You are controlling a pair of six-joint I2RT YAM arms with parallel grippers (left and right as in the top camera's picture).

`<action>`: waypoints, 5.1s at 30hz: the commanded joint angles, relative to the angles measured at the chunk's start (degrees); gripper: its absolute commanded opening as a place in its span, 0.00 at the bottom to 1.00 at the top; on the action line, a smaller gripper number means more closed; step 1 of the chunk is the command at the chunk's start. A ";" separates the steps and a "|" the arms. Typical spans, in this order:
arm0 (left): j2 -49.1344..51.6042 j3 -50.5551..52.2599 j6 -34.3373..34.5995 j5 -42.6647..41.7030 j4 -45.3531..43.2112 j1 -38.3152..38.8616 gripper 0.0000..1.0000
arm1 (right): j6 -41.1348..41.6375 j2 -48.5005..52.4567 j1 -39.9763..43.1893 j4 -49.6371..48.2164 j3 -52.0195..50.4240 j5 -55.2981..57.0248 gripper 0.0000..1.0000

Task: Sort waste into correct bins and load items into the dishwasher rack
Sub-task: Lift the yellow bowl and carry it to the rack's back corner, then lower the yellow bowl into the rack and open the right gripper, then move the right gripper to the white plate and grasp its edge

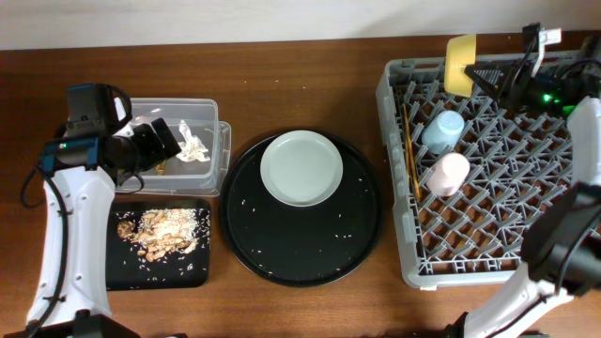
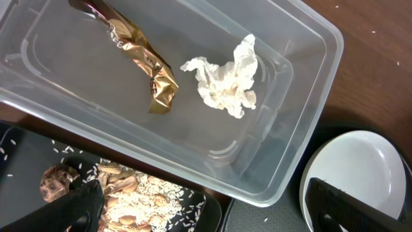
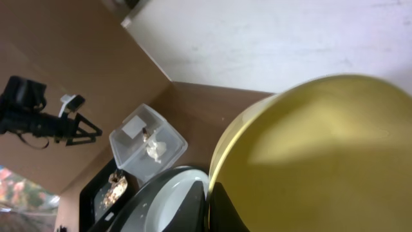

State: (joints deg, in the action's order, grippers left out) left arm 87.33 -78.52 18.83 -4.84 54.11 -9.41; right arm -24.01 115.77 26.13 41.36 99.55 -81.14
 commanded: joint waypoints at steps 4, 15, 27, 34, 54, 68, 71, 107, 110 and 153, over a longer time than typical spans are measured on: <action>-0.68 -0.07 -0.50 0.39 0.00 -0.13 1.00 | -1.03 6.80 1.92 -9.27 0.87 -7.21 0.04; -0.68 -0.07 -0.50 0.37 0.02 -0.13 0.99 | 0.96 8.26 3.61 -7.21 0.85 11.34 0.04; -0.68 -0.07 -0.50 0.39 0.02 -0.13 1.00 | 9.35 9.42 8.13 -13.79 0.85 -7.63 0.04; -0.68 -0.07 -0.50 0.37 0.00 -0.13 1.00 | 9.53 12.39 8.33 -12.74 0.15 -7.63 0.04; -0.68 -0.07 -0.50 0.37 0.02 -0.13 1.00 | 15.13 14.14 5.57 -14.25 -0.04 -7.78 0.04; -0.68 -0.07 -0.50 0.39 0.02 -0.13 0.99 | 15.10 14.14 7.34 -11.34 -0.13 -6.69 0.04; -0.68 -0.07 -0.50 0.37 0.02 -0.13 1.00 | 15.15 14.14 8.98 -8.59 -0.15 -4.13 0.04; -0.68 -0.07 -0.50 0.39 0.00 -0.13 0.99 | 21.55 -18.10 -4.07 19.93 0.87 52.15 0.44; -0.68 -0.07 -0.50 0.37 0.02 -0.13 0.99 | 23.71 -20.98 -15.06 23.67 0.87 62.07 0.44; -0.68 -0.07 -0.50 0.37 0.00 -0.13 1.00 | 42.84 12.68 -52.50 16.61 0.17 81.42 0.41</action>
State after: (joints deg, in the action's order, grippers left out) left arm 87.33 -78.52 18.83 -4.84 54.06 -9.41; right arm 18.00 128.01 -25.47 58.19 100.14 0.38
